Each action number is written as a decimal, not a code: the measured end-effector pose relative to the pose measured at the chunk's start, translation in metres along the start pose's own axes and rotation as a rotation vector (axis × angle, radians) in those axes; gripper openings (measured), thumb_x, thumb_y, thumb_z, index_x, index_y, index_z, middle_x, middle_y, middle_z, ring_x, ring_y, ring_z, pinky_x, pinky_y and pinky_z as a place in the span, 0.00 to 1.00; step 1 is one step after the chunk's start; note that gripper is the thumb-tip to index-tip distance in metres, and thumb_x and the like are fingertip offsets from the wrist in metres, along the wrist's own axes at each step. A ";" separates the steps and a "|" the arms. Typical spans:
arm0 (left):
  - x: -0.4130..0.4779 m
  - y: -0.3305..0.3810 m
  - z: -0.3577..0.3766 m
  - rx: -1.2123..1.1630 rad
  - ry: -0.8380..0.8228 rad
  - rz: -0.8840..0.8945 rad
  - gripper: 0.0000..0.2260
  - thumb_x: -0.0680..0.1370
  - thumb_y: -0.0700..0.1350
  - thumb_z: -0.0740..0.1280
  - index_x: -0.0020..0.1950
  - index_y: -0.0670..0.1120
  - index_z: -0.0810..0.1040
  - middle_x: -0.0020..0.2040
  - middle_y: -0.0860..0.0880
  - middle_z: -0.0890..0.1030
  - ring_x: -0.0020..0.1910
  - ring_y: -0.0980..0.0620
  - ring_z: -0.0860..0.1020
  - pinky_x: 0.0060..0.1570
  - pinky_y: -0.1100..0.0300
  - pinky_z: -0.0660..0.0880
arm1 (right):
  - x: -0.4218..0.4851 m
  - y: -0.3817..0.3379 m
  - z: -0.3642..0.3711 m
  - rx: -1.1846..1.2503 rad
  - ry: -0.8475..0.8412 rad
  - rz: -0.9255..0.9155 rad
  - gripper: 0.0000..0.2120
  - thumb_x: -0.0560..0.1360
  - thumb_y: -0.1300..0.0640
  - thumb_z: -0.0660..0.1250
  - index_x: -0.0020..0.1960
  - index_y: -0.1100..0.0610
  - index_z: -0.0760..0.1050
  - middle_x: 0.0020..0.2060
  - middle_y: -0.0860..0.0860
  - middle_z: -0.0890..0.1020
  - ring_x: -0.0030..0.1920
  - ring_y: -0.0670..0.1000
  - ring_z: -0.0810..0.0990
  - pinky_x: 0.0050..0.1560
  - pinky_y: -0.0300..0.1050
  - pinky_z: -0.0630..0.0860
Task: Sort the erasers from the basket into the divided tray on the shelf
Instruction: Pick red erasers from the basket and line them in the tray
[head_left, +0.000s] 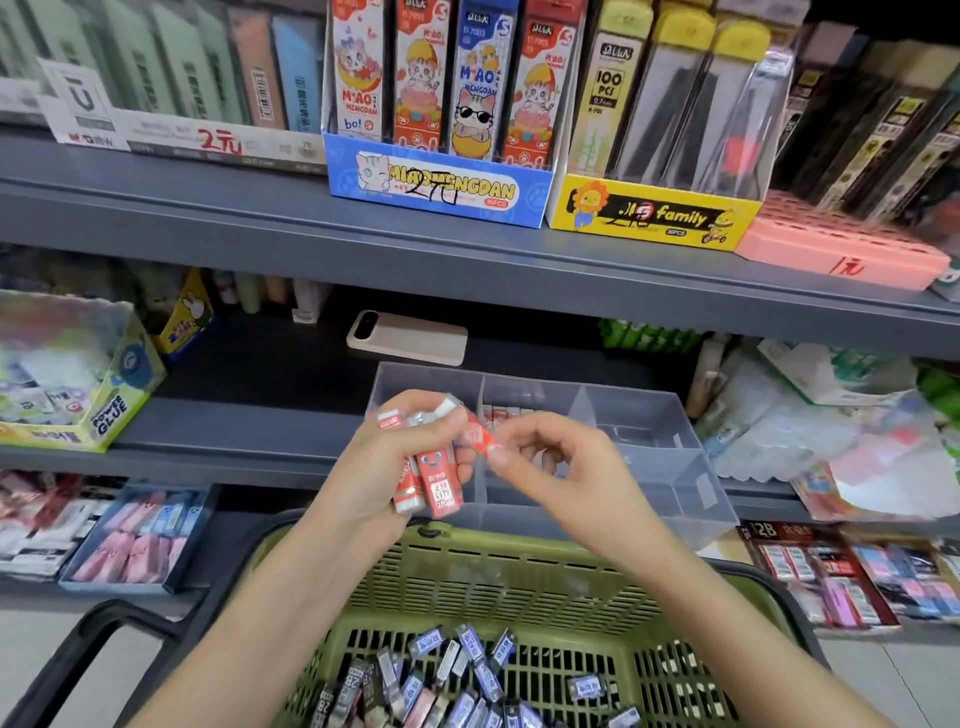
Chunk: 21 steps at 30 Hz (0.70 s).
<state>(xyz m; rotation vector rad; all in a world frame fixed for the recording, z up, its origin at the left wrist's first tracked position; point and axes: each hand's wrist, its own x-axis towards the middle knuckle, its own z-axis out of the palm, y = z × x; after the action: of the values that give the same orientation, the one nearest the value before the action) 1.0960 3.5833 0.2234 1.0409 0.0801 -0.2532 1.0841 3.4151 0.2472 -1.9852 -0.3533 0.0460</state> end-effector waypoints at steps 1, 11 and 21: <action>-0.001 0.000 0.004 0.052 -0.022 0.005 0.07 0.63 0.43 0.73 0.39 0.45 0.81 0.32 0.43 0.80 0.28 0.50 0.79 0.27 0.60 0.75 | -0.001 0.001 -0.001 -0.014 -0.004 0.000 0.03 0.73 0.59 0.69 0.47 0.56 0.80 0.38 0.48 0.81 0.37 0.42 0.74 0.38 0.30 0.67; 0.009 -0.004 0.020 0.133 0.002 -0.035 0.13 0.57 0.46 0.77 0.41 0.49 0.83 0.37 0.47 0.83 0.32 0.48 0.81 0.29 0.59 0.76 | 0.040 0.036 -0.066 -0.094 0.293 0.298 0.09 0.67 0.57 0.75 0.45 0.59 0.79 0.29 0.52 0.79 0.27 0.48 0.72 0.29 0.41 0.67; 0.000 -0.002 -0.004 0.068 0.040 -0.032 0.06 0.62 0.42 0.74 0.38 0.49 0.83 0.33 0.48 0.82 0.31 0.50 0.81 0.26 0.60 0.75 | 0.095 0.064 -0.045 -1.173 0.042 0.312 0.11 0.68 0.48 0.68 0.39 0.56 0.79 0.38 0.53 0.81 0.39 0.55 0.78 0.35 0.38 0.66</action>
<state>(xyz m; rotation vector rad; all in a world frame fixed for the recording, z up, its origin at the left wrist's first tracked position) 1.0959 3.5862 0.2195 1.1134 0.1250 -0.2654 1.1980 3.3757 0.2217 -3.1837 0.0004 -0.0135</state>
